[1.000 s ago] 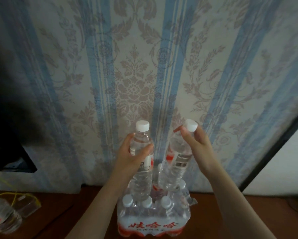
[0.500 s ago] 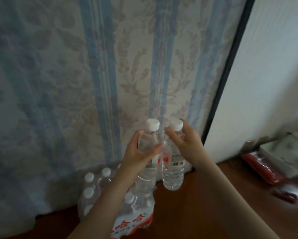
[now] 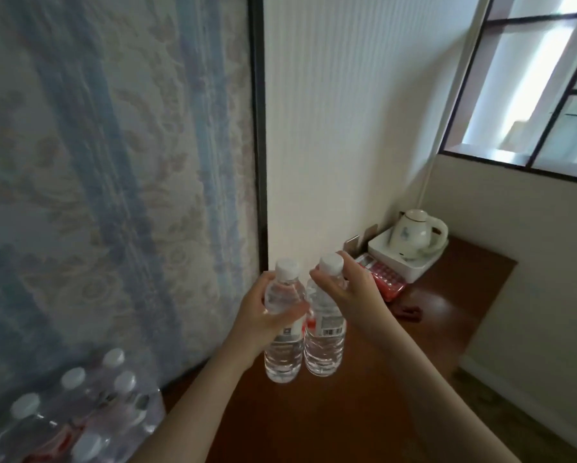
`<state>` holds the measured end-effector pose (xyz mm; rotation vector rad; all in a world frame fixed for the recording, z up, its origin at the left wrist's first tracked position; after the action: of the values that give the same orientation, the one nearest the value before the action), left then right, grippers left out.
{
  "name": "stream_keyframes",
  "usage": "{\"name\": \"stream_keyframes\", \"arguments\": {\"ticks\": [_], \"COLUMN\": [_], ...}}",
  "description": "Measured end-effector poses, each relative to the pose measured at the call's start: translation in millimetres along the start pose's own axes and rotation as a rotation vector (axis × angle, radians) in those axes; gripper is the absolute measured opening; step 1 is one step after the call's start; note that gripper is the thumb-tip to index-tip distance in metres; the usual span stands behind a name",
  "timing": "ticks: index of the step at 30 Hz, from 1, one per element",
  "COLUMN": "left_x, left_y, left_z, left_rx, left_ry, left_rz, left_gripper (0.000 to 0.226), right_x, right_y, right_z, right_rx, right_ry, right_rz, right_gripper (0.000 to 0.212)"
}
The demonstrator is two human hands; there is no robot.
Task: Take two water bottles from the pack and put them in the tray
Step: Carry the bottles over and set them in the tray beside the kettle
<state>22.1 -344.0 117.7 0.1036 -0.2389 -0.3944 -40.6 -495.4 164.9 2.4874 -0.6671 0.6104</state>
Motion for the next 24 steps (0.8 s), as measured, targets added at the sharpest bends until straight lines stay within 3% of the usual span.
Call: {"name": "stream_keyframes", "arguments": {"ticks": [8, 15, 17, 21, 24], "left_x": [42, 85, 97, 119, 135], "left_y": [-139, -266, -302, -372, -424], "left_z": [16, 50, 58, 77, 80], "left_rx": [-0.056, -0.096, -0.109, -0.089, -0.117], "left_ry": [-0.02, -0.113, -0.128, -0.204, -0.192], "left_rz": [-0.097, -0.16, -0.188, -0.233, -0.303], "left_gripper": [0.06, 0.073, 0.068, 0.04, 0.044], "right_x": [23, 51, 57, 64, 69], "right_y": [125, 244, 279, 344, 386], "right_z": [72, 119, 132, 155, 176], "right_rx": [-0.061, -0.112, -0.141, -0.2, -0.244], "right_ry": [-0.009, -0.022, -0.019, -0.044, -0.072], "right_rz": [0.099, 0.161, 0.195, 0.287, 0.349], "right_gripper": [0.011, 0.013, 0.021, 0.01, 0.014]}}
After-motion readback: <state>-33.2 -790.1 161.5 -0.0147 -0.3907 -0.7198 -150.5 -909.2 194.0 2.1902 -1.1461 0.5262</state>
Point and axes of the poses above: each hand's wrist, its own x-axis towards the middle knuckle, its own y-axis out of the back of the hand, z = x × y, the point moved 4 cm from there along x, towards the middle knuckle, and after that the axes turned 8 degrees about z, right-handed, at the moved point
